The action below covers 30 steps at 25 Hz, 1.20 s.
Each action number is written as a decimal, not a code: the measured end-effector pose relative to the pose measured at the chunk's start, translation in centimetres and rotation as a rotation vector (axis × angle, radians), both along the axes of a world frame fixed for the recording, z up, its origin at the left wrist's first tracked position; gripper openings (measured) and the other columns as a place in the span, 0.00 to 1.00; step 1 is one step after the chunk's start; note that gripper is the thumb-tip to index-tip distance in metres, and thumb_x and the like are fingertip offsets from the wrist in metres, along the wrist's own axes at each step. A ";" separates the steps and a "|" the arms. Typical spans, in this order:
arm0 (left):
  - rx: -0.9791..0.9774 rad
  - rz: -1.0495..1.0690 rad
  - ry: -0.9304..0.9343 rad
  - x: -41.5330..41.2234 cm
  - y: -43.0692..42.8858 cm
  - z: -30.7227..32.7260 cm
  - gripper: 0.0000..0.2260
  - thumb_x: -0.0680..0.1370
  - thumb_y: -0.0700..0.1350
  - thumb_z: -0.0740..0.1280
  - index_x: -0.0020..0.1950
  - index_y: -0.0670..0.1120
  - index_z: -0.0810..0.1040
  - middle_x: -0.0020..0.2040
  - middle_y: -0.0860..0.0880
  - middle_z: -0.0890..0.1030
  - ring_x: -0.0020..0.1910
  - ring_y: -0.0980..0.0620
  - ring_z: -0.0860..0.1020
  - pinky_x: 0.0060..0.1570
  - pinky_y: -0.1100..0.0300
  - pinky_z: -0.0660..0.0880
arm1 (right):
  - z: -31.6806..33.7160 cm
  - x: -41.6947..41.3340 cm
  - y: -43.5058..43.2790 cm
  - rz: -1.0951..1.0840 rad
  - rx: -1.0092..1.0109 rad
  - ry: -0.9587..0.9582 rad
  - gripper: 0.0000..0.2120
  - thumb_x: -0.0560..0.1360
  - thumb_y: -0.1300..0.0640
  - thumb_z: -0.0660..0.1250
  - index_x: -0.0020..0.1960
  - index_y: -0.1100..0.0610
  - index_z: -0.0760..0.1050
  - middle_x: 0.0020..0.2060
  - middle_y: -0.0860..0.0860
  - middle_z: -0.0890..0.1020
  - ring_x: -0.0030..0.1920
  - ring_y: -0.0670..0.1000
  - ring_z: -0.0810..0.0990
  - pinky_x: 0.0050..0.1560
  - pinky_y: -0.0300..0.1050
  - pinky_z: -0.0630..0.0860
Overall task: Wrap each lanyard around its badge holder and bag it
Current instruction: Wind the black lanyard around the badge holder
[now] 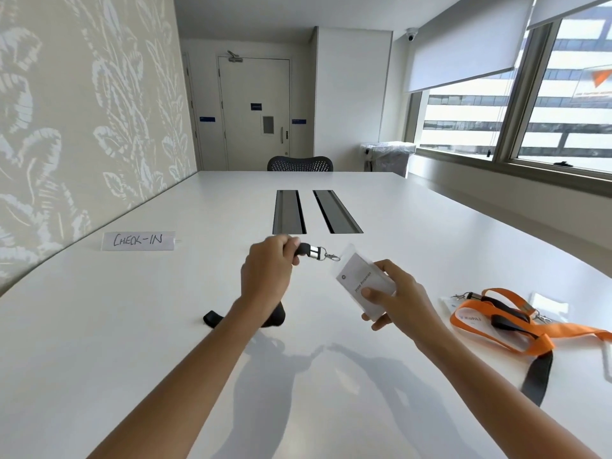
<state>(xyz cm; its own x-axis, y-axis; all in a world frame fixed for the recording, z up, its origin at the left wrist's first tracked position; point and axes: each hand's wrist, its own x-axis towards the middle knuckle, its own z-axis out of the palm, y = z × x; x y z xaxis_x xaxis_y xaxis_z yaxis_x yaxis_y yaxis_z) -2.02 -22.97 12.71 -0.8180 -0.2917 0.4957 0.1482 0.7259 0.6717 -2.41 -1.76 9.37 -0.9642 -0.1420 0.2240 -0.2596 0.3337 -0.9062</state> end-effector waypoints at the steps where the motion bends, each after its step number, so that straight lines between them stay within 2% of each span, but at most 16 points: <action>1: -0.020 0.019 -0.002 -0.5 -0.5 0.5 0.15 0.82 0.51 0.58 0.43 0.49 0.80 0.33 0.55 0.78 0.36 0.51 0.77 0.37 0.57 0.69 | 0.0 0.0 0.4 0.044 -0.015 -0.035 0.09 0.76 0.65 0.66 0.54 0.55 0.76 0.44 0.57 0.82 0.35 0.59 0.85 0.30 0.48 0.81; 3: -0.059 0.009 -0.058 -1.4 -2.0 1.0 0.15 0.82 0.50 0.57 0.40 0.50 0.79 0.33 0.55 0.77 0.34 0.50 0.74 0.35 0.58 0.66 | 0.3 0.2 1.2 0.182 -0.114 -0.140 0.07 0.76 0.64 0.69 0.53 0.59 0.78 0.43 0.58 0.83 0.39 0.60 0.85 0.32 0.49 0.81; 4: -0.066 -0.021 -0.099 -1.9 -2.7 1.0 0.15 0.82 0.49 0.57 0.40 0.50 0.78 0.34 0.54 0.78 0.35 0.49 0.74 0.37 0.57 0.67 | 0.5 0.4 1.5 0.254 -0.171 -0.196 0.09 0.74 0.63 0.72 0.54 0.62 0.79 0.42 0.59 0.83 0.41 0.60 0.85 0.32 0.49 0.81; 7: -0.015 -0.126 -0.133 -2.1 -3.3 -0.3 0.13 0.83 0.45 0.56 0.49 0.48 0.80 0.44 0.52 0.82 0.48 0.51 0.78 0.53 0.58 0.71 | 1.4 0.7 2.0 0.339 -0.267 -0.278 0.18 0.69 0.58 0.75 0.56 0.64 0.79 0.42 0.59 0.84 0.43 0.60 0.86 0.32 0.46 0.80; 9: 0.096 -0.248 -0.033 -1.1 -1.7 -2.3 0.13 0.83 0.41 0.56 0.54 0.48 0.80 0.50 0.53 0.83 0.52 0.55 0.78 0.54 0.67 0.70 | 1.8 0.6 1.8 0.337 -0.323 -0.281 0.18 0.69 0.57 0.73 0.56 0.64 0.79 0.42 0.58 0.85 0.43 0.59 0.86 0.32 0.45 0.80; 10: 0.185 -0.307 0.001 -0.5 -0.6 -3.3 0.13 0.82 0.38 0.55 0.55 0.48 0.79 0.51 0.53 0.83 0.53 0.56 0.79 0.55 0.68 0.70 | 2.0 0.6 1.7 0.336 -0.346 -0.276 0.18 0.69 0.57 0.72 0.56 0.64 0.79 0.42 0.58 0.85 0.43 0.59 0.86 0.32 0.44 0.80; 13: 0.484 -0.418 -0.037 1.0 2.3 -5.6 0.15 0.82 0.37 0.54 0.57 0.50 0.77 0.53 0.56 0.82 0.53 0.58 0.80 0.55 0.62 0.71 | 2.5 0.4 1.1 0.334 -0.377 -0.252 0.18 0.69 0.57 0.72 0.56 0.63 0.79 0.43 0.58 0.85 0.44 0.58 0.86 0.33 0.44 0.81; 15: 0.511 -0.465 -0.067 1.6 3.7 -6.5 0.14 0.83 0.40 0.54 0.62 0.51 0.75 0.49 0.64 0.80 0.50 0.62 0.78 0.51 0.64 0.70 | 2.7 0.2 0.7 0.343 -0.375 -0.236 0.14 0.72 0.59 0.71 0.56 0.62 0.79 0.44 0.58 0.85 0.44 0.58 0.86 0.34 0.43 0.81; 17: 0.504 -0.474 -0.076 2.0 4.9 -6.6 0.11 0.83 0.44 0.55 0.63 0.52 0.72 0.43 0.65 0.78 0.48 0.60 0.76 0.52 0.60 0.70 | 2.9 0.1 0.2 0.362 -0.378 -0.224 0.13 0.74 0.60 0.71 0.57 0.62 0.79 0.45 0.59 0.85 0.45 0.59 0.86 0.35 0.43 0.81; 18: 0.514 -0.456 -0.070 2.1 5.4 -6.4 0.10 0.83 0.46 0.56 0.63 0.51 0.71 0.44 0.63 0.78 0.49 0.58 0.76 0.53 0.59 0.71 | 3.0 0.1 -0.1 0.364 -0.388 -0.214 0.13 0.74 0.60 0.71 0.58 0.62 0.78 0.46 0.60 0.85 0.45 0.60 0.86 0.35 0.44 0.81; 20: 0.589 -0.415 -0.040 2.5 6.2 -6.1 0.08 0.83 0.47 0.56 0.57 0.50 0.73 0.43 0.60 0.81 0.46 0.57 0.81 0.49 0.65 0.73 | 3.2 0.1 -0.8 0.312 -0.433 -0.186 0.14 0.74 0.62 0.71 0.58 0.63 0.78 0.46 0.61 0.85 0.44 0.61 0.86 0.35 0.45 0.82; 22: 0.653 -0.374 -0.048 2.8 6.6 -5.8 0.12 0.84 0.46 0.54 0.47 0.48 0.75 0.33 0.56 0.79 0.36 0.54 0.82 0.38 0.67 0.71 | 3.3 0.1 -1.5 0.194 -0.448 -0.118 0.12 0.74 0.63 0.72 0.57 0.63 0.78 0.45 0.61 0.85 0.41 0.61 0.86 0.33 0.45 0.81; 24: 0.635 -0.369 -0.137 3.0 6.5 -5.6 0.15 0.84 0.46 0.52 0.43 0.47 0.74 0.29 0.55 0.75 0.30 0.54 0.80 0.34 0.66 0.69 | 3.1 0.1 -2.0 0.037 -0.254 0.106 0.08 0.74 0.64 0.71 0.52 0.60 0.79 0.42 0.56 0.85 0.35 0.55 0.86 0.29 0.44 0.80; 26: 0.543 -0.373 -0.244 3.0 6.1 -5.3 0.15 0.84 0.46 0.51 0.43 0.48 0.74 0.29 0.55 0.72 0.28 0.56 0.77 0.35 0.63 0.67 | 2.6 0.3 -2.3 -0.087 0.137 0.447 0.05 0.73 0.62 0.70 0.47 0.55 0.79 0.35 0.47 0.81 0.29 0.50 0.80 0.28 0.44 0.76; 27: 0.473 -0.365 -0.286 2.9 5.8 -5.0 0.15 0.84 0.46 0.51 0.43 0.49 0.74 0.30 0.55 0.72 0.27 0.57 0.76 0.35 0.62 0.67 | 2.3 0.4 -2.4 -0.115 0.308 0.601 0.05 0.72 0.61 0.70 0.46 0.54 0.79 0.32 0.45 0.79 0.29 0.51 0.77 0.28 0.45 0.74; 30: 0.330 -0.383 -0.353 3.1 4.7 -4.2 0.16 0.83 0.45 0.51 0.43 0.49 0.76 0.28 0.56 0.72 0.25 0.59 0.75 0.38 0.61 0.69 | 1.6 0.5 -2.6 -0.104 0.563 0.807 0.06 0.73 0.60 0.69 0.47 0.50 0.79 0.35 0.46 0.79 0.31 0.53 0.73 0.29 0.47 0.73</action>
<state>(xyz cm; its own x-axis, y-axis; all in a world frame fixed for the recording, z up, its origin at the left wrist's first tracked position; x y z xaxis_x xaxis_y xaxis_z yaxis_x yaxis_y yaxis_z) 1.06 -18.26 8.56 -0.9933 -0.0370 0.1097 0.0850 0.4104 0.9079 -1.89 -4.35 10.98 -0.5656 -0.3525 0.7455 -0.6745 0.7179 -0.1723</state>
